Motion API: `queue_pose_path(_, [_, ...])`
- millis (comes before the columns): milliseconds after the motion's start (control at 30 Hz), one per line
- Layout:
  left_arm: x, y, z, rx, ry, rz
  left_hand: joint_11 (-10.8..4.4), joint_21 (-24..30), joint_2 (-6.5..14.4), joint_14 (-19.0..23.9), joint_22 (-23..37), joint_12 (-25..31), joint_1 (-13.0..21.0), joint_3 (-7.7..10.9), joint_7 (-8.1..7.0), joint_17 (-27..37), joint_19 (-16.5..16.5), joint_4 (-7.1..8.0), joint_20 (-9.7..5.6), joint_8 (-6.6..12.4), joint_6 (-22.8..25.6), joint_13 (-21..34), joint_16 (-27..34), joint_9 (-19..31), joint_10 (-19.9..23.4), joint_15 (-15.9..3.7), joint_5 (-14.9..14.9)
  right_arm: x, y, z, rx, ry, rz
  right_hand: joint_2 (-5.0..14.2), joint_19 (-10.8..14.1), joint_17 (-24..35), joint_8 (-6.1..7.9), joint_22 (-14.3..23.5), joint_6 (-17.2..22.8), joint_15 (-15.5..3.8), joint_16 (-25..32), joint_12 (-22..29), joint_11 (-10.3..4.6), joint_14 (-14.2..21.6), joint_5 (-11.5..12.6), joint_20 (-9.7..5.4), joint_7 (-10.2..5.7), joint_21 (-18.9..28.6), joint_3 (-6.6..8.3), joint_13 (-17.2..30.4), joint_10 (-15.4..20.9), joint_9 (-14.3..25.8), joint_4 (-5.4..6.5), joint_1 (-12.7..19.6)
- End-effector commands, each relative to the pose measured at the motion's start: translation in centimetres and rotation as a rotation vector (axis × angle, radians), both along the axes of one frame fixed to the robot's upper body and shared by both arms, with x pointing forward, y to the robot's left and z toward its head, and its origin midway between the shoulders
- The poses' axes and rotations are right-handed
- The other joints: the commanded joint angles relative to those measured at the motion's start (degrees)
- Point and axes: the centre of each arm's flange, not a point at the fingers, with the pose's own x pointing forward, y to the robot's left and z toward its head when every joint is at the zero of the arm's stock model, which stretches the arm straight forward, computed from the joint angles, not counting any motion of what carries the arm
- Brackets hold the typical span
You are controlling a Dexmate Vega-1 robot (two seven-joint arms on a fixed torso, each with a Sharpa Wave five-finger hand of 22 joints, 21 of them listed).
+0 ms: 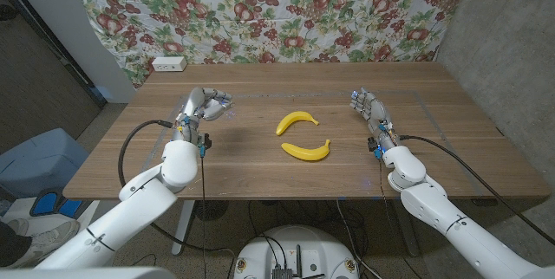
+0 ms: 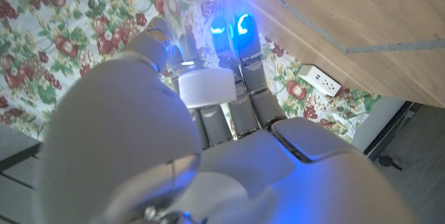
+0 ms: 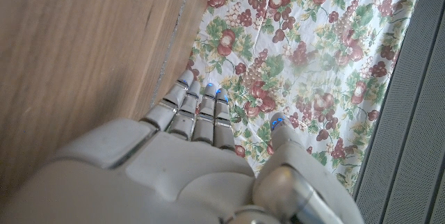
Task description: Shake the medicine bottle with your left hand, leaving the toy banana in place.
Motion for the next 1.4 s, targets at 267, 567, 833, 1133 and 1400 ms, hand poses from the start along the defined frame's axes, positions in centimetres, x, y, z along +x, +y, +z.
queue_pose_path(267, [-1.1, 0.3, -1.5, -0.196, -0.258, 0.06, -0.05, 0.4, 9.2, 13.2, 0.0, -0.2, 9.0, 0.61, -0.1, 2.5, -0.2, 0.03, -7.62, -0.04, -0.1, 0.3, 0.1, 0.2, 0.3, -16.18, 0.2, 0.4, 0.6, 0.5, -0.009, 0.004, 0.001, 0.0, 0.4, 0.1, 0.13, 0.2, 0.0, -0.12, -0.2, 0.1, 0.16, 0.4, -0.2, 0.29, 0.26, -0.1, 0.04, 0.0, 0.2, 0.2, -0.25, -0.4])
queue_pose_path(567, [-0.8, 0.3, -0.9, -0.137, -0.171, 0.033, -0.07, 0.4, 9.1, 13.3, 0.0, -0.2, 8.9, 0.62, -0.05, 2.5, -0.2, 0.06, -7.59, -0.03, -0.1, 0.3, 0.1, 0.2, 0.4, -16.17, 0.2, 0.5, 0.6, 0.6, -0.014, 0.001, -0.001, -0.02, 0.5, 0.1, 0.14, 0.2, 0.0, 0.04, -0.2, 0.1, 0.13, 0.4, -0.2, 0.32, 0.26, -0.3, 0.05, 0.0, 0.1, 0.2, -0.27, -0.4])
queue_pose_path(833, [-0.3, 0.2, 0.2, -0.007, -0.015, -0.007, -0.1, 0.4, 9.1, 13.3, 0.0, -0.3, 8.9, 0.67, -0.07, 2.5, -0.2, 0.01, -7.63, 0.01, 0.0, 0.2, 0.1, 0.2, 0.4, -16.18, 0.2, 0.5, 0.6, 0.6, -0.008, 0.003, -0.003, -0.02, 0.5, 0.1, 0.13, 0.2, 0.0, -0.01, -0.2, 0.1, 0.11, 0.5, -0.2, 0.34, 0.26, -0.4, 0.05, -0.1, 0.2, 0.2, -0.28, -0.4])
queue_pose_path(1133, [0.4, 0.1, 1.1, 0.104, 0.149, -0.058, 0.04, 0.5, 9.1, 13.3, 0.0, -0.3, 8.9, 0.69, -0.12, 2.5, -0.2, 0.02, -7.6, 0.04, 0.1, 0.2, 0.0, 0.2, 0.5, -16.17, 0.2, 0.5, 0.5, 0.5, -0.008, 0.003, -0.003, -0.02, 0.6, 0.0, 0.14, 0.2, 0.0, -0.05, -0.2, 0.1, 0.11, 0.5, -0.2, 0.3, 0.21, -0.6, 0.06, -0.1, 0.2, 0.2, -0.28, -0.4])
queue_pose_path(1400, [1.0, -0.4, 1.6, 0.187, 0.258, -0.099, -0.06, 0.4, 9.1, 13.3, -0.1, -0.4, 8.9, 0.77, -0.02, 2.5, -0.3, -0.02, -7.61, -0.01, 0.0, 0.2, 0.0, 0.2, 0.4, -16.17, 0.2, 0.5, 0.4, 0.4, -0.007, 0.005, -0.003, -0.01, 0.6, 0.0, 0.13, 0.2, 0.0, -0.06, -0.2, 0.1, 0.13, 0.4, -0.2, 0.3, 0.24, -0.7, 0.07, -0.1, 0.1, 0.2, -0.28, -0.4])
